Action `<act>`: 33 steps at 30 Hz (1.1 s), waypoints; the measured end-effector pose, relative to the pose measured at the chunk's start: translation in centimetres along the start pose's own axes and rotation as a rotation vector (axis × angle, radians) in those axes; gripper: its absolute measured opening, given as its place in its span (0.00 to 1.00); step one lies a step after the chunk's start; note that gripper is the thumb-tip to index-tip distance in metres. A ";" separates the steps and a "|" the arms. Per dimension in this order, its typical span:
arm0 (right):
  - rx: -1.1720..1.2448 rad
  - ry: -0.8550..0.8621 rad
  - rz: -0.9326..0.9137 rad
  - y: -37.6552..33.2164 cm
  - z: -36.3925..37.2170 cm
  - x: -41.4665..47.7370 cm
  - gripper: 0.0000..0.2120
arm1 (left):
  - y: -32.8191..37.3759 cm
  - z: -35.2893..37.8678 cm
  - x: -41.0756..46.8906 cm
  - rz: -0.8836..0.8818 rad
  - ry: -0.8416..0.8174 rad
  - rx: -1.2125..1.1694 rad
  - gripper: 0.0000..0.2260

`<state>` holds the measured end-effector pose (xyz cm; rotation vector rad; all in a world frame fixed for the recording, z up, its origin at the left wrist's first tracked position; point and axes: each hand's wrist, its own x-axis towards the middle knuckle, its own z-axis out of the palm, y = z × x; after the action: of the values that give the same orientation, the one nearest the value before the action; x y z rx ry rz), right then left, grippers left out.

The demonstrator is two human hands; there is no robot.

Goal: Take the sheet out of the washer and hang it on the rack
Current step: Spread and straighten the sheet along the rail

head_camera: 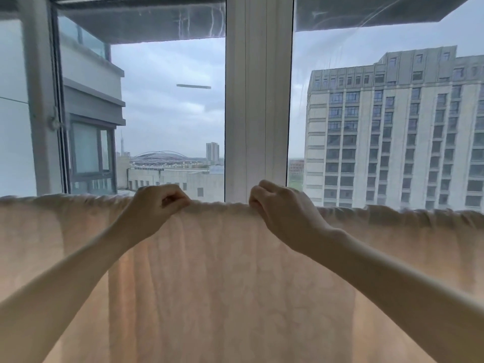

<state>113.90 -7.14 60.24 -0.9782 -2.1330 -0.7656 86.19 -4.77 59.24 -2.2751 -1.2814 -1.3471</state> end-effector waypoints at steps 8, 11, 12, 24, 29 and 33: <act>0.040 0.108 0.170 1.4 0.1 3.1 0.05 | 0.2 1.5 2.9 -0.037 0.225 0.057 0.04; 0.041 0.029 0.240 2.1 0.5 4.0 0.07 | 0.0 2.2 3.8 -0.078 0.153 0.069 0.06; 0.054 -0.005 0.240 2.2 0.7 3.8 0.07 | -0.4 2.5 3.6 -0.097 0.123 0.063 0.06; 0.049 -0.053 -0.035 -1.2 2.7 2.3 0.12 | -2.5 0.8 1.4 -0.089 0.179 0.053 0.03; 0.107 -0.052 -0.096 -4.4 4.4 3.8 0.12 | -4.4 -1.0 -0.6 -0.063 0.138 0.099 0.08; 0.081 -0.065 -0.083 -6.6 5.4 5.8 0.10 | -6.5 -3.0 -1.5 -0.027 0.121 0.186 0.05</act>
<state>103.96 -4.47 59.80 -0.8878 -2.2548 -0.6897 79.09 -3.45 58.20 -2.0290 -1.3406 -1.2930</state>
